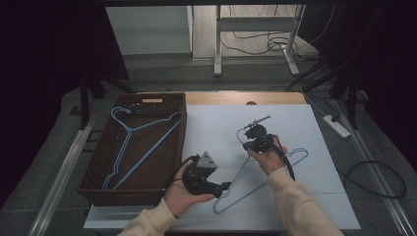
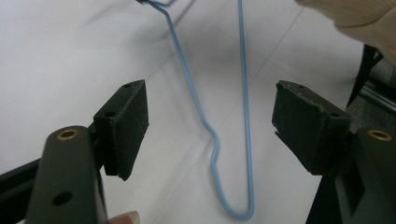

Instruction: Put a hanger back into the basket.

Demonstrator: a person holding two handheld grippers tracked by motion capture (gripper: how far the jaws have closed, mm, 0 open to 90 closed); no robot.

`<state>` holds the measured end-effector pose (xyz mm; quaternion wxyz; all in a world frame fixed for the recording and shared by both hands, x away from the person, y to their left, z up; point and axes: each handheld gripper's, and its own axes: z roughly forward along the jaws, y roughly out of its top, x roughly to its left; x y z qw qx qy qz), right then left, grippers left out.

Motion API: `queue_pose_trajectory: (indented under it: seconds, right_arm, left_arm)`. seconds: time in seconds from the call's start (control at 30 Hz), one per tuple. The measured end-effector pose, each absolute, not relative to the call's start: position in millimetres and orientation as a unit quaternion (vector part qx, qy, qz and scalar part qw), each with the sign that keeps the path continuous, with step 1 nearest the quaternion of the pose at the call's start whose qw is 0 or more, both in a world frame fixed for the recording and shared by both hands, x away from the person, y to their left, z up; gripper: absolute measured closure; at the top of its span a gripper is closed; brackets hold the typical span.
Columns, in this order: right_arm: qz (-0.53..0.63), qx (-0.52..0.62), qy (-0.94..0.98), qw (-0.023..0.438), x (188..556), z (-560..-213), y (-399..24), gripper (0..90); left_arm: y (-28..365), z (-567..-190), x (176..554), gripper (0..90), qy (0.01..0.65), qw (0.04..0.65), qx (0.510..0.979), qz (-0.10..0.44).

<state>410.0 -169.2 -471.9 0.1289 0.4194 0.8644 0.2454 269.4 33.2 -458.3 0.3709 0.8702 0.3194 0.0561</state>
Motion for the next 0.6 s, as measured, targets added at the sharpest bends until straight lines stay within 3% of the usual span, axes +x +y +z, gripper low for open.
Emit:
queue_pose_trajectory:
  seconds: [0.6]
  right_arm:
    - [0.257, 0.413, 0.863, 0.137, 406, -467, -171, 86.2]
  left_arm:
    - [-5, -507, 305, 30.2, 0.352, 0.344, 0.869, 0.049]
